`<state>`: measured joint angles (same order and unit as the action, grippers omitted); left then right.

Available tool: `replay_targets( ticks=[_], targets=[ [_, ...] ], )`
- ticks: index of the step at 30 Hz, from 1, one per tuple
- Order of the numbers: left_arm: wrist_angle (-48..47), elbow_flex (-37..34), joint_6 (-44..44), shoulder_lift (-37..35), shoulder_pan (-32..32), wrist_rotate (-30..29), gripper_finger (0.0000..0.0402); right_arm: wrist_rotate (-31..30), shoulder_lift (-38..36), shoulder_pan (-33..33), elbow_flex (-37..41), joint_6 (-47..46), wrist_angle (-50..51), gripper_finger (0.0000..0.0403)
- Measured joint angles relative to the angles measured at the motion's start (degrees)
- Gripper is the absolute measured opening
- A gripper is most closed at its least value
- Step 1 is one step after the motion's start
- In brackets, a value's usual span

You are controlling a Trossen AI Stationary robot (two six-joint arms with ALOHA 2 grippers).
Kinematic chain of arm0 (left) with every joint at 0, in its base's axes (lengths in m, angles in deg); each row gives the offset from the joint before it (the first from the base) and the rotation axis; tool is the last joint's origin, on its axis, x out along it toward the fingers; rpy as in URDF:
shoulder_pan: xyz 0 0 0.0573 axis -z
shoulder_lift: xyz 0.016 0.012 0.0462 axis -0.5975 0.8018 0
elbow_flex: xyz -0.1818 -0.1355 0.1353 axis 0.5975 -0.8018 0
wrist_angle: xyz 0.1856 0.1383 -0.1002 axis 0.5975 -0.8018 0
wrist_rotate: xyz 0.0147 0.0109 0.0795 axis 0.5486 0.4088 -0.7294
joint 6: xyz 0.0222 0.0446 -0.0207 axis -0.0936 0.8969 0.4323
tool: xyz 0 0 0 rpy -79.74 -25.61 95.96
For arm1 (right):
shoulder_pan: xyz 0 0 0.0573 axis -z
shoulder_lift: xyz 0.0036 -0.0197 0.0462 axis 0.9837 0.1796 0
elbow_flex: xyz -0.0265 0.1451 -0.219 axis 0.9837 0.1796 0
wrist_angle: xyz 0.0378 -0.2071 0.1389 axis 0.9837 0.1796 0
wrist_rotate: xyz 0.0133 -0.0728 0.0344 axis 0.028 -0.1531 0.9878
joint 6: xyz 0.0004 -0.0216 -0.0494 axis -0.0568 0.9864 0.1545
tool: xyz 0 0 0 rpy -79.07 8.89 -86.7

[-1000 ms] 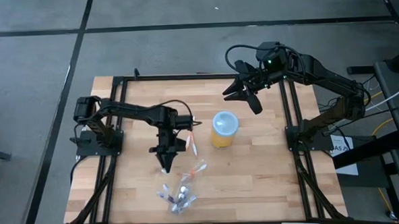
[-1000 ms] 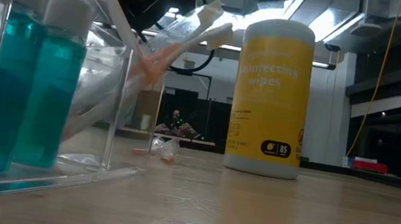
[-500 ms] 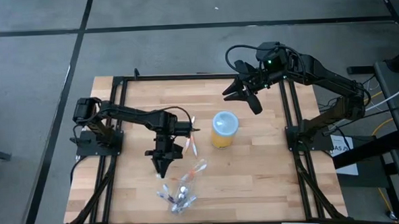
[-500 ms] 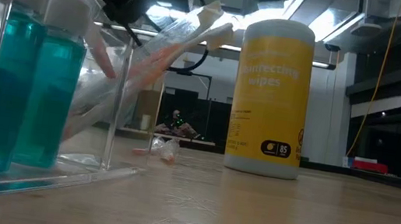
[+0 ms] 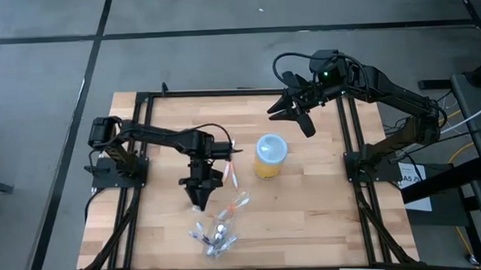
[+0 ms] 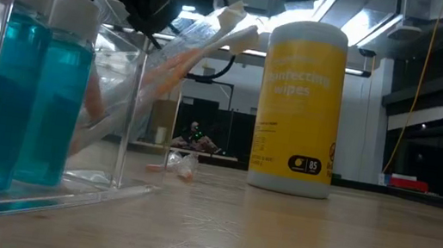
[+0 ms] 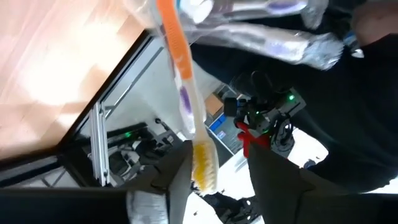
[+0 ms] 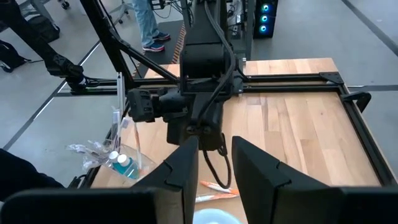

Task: Pick & Place toothbrushing station
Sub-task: Adjust the toothbrush holder

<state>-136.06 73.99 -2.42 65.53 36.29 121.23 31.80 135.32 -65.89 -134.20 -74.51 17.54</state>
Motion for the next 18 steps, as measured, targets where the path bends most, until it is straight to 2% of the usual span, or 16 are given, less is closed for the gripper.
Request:
replay_targets(
  ticks=[9,18],
  targets=[
    [21.42,0.02,-12.31,-0.02,-2.99,-0.18,0.0168,0.02,0.02,0.0,0.0,-0.66,-0.26,0.01],
    [22.56,0.02,-10.62,-0.06,-7.19,-0.94,0.0169,0.02,0.02,0.0,0.0,-1.31,0.28,0.01]
  ],
)
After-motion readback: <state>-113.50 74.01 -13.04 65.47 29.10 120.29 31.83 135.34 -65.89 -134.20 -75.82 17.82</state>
